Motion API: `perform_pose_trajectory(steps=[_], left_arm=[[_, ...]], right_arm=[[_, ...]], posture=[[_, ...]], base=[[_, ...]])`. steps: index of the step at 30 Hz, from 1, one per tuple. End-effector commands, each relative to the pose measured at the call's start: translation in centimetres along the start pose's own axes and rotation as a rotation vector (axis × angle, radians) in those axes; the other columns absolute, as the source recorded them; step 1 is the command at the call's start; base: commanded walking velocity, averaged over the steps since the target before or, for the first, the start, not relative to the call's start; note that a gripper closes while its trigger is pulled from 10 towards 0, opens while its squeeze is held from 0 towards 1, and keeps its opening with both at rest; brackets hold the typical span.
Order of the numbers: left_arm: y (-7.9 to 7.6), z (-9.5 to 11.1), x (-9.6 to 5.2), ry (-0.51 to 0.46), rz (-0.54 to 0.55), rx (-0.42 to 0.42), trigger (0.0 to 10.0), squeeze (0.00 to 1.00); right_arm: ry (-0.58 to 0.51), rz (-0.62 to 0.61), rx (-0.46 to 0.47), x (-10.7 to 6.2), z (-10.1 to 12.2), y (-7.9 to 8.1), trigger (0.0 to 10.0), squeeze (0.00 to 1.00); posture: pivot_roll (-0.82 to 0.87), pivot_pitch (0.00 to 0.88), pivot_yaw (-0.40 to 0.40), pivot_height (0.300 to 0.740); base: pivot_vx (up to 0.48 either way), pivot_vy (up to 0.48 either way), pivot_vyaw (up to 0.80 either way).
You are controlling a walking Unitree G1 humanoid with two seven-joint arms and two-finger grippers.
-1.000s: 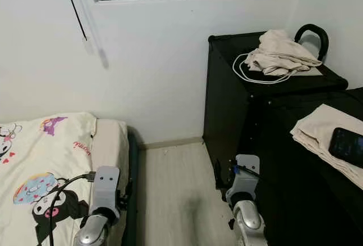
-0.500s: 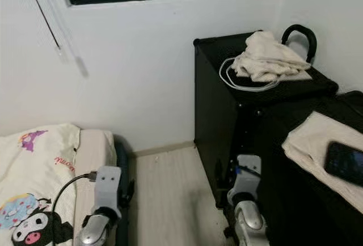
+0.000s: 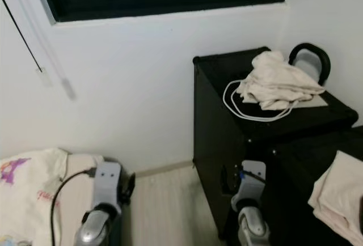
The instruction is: Clean up the room
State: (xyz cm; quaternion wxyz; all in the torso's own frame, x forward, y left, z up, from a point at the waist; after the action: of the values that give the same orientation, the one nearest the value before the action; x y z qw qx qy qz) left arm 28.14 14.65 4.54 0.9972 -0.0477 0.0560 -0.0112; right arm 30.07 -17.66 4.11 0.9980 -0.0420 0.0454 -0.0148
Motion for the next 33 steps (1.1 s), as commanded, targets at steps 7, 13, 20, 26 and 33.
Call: perform_pose_trajectory(steps=[7, 13, 20, 26, 33], left_arm=[[0.6, -0.5, -0.3, 0.022, 0.017, 0.007, 10.0, 0.00], [0.5, -0.5, -0.5, 0.015, 0.002, 0.002, 10.0, 0.00], [0.0, -1.0, -1.0, 0.017, -0.068, 0.032, 10.0, 0.00], [-0.1, -1.3, -1.3, 0.026, -0.082, 0.049, 10.0, 0.00], [-0.2, -1.2, -1.3, 0.021, -0.091, 0.063, 10.0, 0.00]], right_arm=[[-0.020, 0.046, -0.003, 0.6, 0.8, 1.0, 10.0, 0.00], [0.003, 0.076, -0.006, 0.5, 0.3, 1.5, 10.0, 0.00], [0.101, 0.150, -0.024, -0.3, -1.7, 2.7, 10.0, 0.00], [0.191, 0.261, -0.095, -1.2, -3.5, 3.9, 10.0, 0.00], [0.252, 0.473, -0.216, -3.4, -5.6, 6.5, 10.0, 0.00]], posture=[[-0.02, 0.108, 0.014, 0.740], [-0.02, 0.110, 0.022, 0.740], [-0.02, 0.107, 0.020, 0.740], [-0.02, 0.102, 0.017, 0.740], [-0.01, 0.095, 0.021, 0.740]], base=[[0.407, 0.000, 0.00], [0.174, 0.000, 0.00], [0.000, 0.000, 0.00], [0.000, 0.000, 0.00], [0.000, 0.000, 0.00]])
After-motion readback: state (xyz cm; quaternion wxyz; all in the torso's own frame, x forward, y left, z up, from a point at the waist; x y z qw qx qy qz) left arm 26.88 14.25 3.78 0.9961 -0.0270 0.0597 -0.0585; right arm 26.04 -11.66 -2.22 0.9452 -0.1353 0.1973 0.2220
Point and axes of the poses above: a point about 5 cm out from each wrist's last joint towards the gripper, its own x axis pointing out of the wrist towards the gripper, its own z axis along the axis of the wrist's last joint, y = z × x, the point moved 2 cm from there along x, pointing out of the wrist towards the gripper, and after that the axes turned 9 degrees about -x, right-handed, at the moved point
